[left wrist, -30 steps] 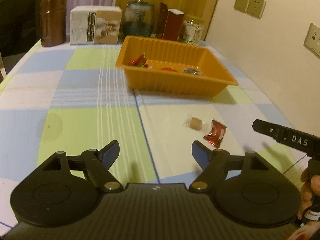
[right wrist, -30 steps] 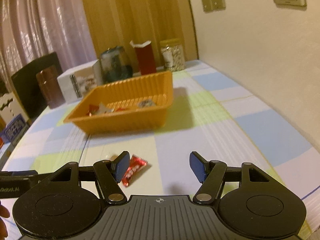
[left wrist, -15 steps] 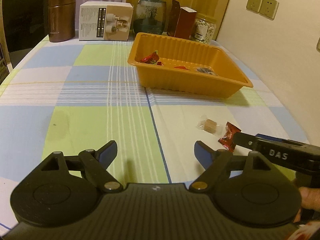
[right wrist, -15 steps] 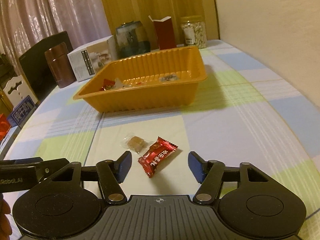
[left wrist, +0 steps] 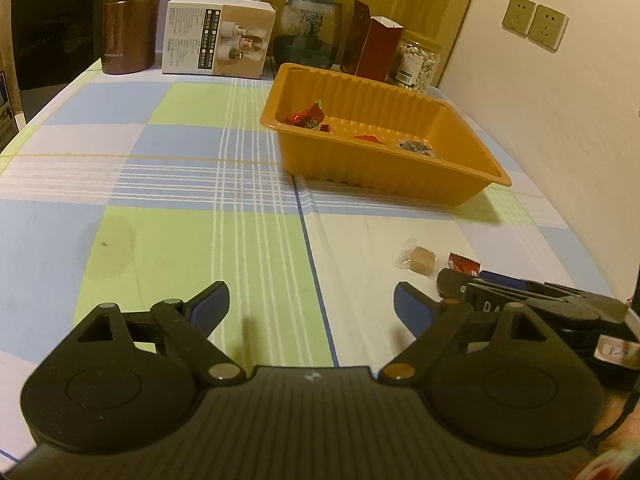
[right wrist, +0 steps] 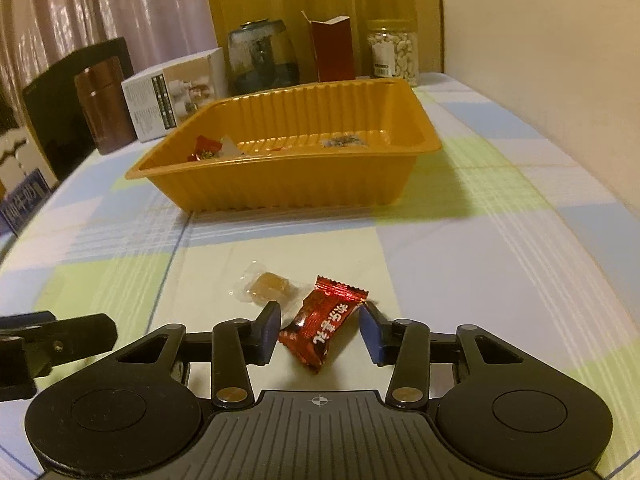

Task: Organize snacks
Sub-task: 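Lower the open right tool around the dark red candy packet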

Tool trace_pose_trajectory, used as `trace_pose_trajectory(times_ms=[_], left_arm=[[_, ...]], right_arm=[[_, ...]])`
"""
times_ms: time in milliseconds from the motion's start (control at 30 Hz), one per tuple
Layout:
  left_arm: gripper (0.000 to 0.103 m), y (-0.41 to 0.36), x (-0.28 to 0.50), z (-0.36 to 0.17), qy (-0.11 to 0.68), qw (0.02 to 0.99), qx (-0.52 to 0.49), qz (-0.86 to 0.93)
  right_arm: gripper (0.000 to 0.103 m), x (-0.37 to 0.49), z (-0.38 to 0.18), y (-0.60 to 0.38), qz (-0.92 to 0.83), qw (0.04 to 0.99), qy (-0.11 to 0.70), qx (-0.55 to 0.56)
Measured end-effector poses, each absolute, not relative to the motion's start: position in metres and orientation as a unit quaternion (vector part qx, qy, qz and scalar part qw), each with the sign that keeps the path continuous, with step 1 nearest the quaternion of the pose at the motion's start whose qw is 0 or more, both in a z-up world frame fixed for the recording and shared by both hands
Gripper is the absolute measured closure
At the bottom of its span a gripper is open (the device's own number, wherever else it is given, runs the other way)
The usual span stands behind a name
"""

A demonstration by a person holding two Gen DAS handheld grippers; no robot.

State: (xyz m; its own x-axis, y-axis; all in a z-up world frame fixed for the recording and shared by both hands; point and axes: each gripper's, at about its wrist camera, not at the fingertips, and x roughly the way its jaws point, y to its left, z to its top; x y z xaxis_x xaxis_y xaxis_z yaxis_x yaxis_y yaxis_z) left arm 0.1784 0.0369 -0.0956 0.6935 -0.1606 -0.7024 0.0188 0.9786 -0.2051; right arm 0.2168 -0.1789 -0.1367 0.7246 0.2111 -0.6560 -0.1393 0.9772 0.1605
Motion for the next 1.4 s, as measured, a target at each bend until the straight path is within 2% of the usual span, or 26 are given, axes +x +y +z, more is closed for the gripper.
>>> trace_pose_trajectory(times_ms=[133,200,633,767,1033,1133,1200,1400], left_arm=[[0.015,0.037,0.179,-0.096,0.390,0.915,-0.092,-0.050],[0.015,0.037,0.180,-0.097,0.390,0.915,-0.093,-0.052],[0.015,0.022,0.183,-0.099,0.391,0.914,-0.076,-0.080],[0.015,0.020,0.184,-0.100,0.392,0.913,-0.073,-0.083],[0.015,0.018,0.188,-0.102,0.393,0.913,-0.068,-0.088],[0.015,0.015,0.189,-0.102,0.391,0.914,-0.062,-0.092],[0.015,0.012,0.190,-0.102,0.388,0.915,-0.053,-0.097],[0.016,0.000,0.200,-0.099,0.373,0.920,-0.019,-0.122]], right_arm=[[0.068,0.215,-0.138,-0.172,0.095,0.928,0.361,0.021],[0.076,0.214,-0.138,-0.172,0.093,0.928,0.361,0.015],[0.076,0.211,-0.136,-0.199,0.075,0.929,0.362,0.030],[0.063,0.210,-0.138,-0.202,0.065,0.932,0.356,0.011],[0.063,0.214,-0.139,-0.208,0.060,0.936,0.346,0.020],[0.063,0.214,-0.140,-0.207,0.061,0.937,0.344,0.013],[0.077,0.214,-0.139,-0.206,0.061,0.937,0.344,0.008],[0.077,0.212,-0.137,-0.213,0.056,0.936,0.347,0.022]])
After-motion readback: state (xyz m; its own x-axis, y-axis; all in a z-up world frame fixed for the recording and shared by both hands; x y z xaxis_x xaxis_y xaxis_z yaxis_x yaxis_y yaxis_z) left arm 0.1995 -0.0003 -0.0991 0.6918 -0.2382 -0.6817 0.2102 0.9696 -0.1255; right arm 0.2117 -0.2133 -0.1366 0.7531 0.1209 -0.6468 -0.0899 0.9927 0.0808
